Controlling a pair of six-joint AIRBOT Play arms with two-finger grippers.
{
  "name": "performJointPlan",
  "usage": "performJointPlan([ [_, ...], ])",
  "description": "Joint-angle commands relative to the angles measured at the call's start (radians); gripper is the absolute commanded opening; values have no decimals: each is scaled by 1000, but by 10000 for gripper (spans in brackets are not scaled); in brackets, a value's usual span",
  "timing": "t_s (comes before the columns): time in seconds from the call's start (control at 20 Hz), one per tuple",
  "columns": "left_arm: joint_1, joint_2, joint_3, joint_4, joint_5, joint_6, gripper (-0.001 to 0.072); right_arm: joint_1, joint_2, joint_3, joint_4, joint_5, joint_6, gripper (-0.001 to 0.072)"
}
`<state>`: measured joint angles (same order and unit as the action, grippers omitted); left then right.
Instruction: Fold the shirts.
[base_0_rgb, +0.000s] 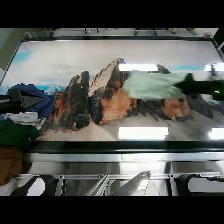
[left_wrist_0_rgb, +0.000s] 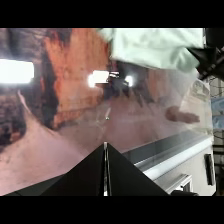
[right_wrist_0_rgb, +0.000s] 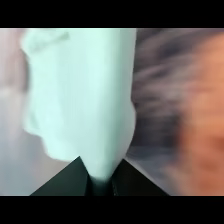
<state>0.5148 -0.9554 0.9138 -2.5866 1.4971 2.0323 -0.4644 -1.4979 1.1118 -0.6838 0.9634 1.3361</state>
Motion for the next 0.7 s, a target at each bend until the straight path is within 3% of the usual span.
performJointPlan([
  [0.0,1,1,1,0,-5,2,24,-349,186,-120,-509,-35,273,22],
  [0.25,1,1,1,2,-5,2,24,-785,294,-326,-569,-118,264,22],
  [0.35,1,1,1,2,-6,2,24,-851,288,-372,-570,-132,211,22],
  [0.55,1,1,1,2,-5,2,24,-855,289,-384,-562,-145,205,25],
  [0.6,1,1,1,2,-5,1,20,-855,293,-383,-542,-134,205,84],
  [0.65,1,1,1,2,-10,2,19,-855,299,-380,-535,-110,205,341],
])
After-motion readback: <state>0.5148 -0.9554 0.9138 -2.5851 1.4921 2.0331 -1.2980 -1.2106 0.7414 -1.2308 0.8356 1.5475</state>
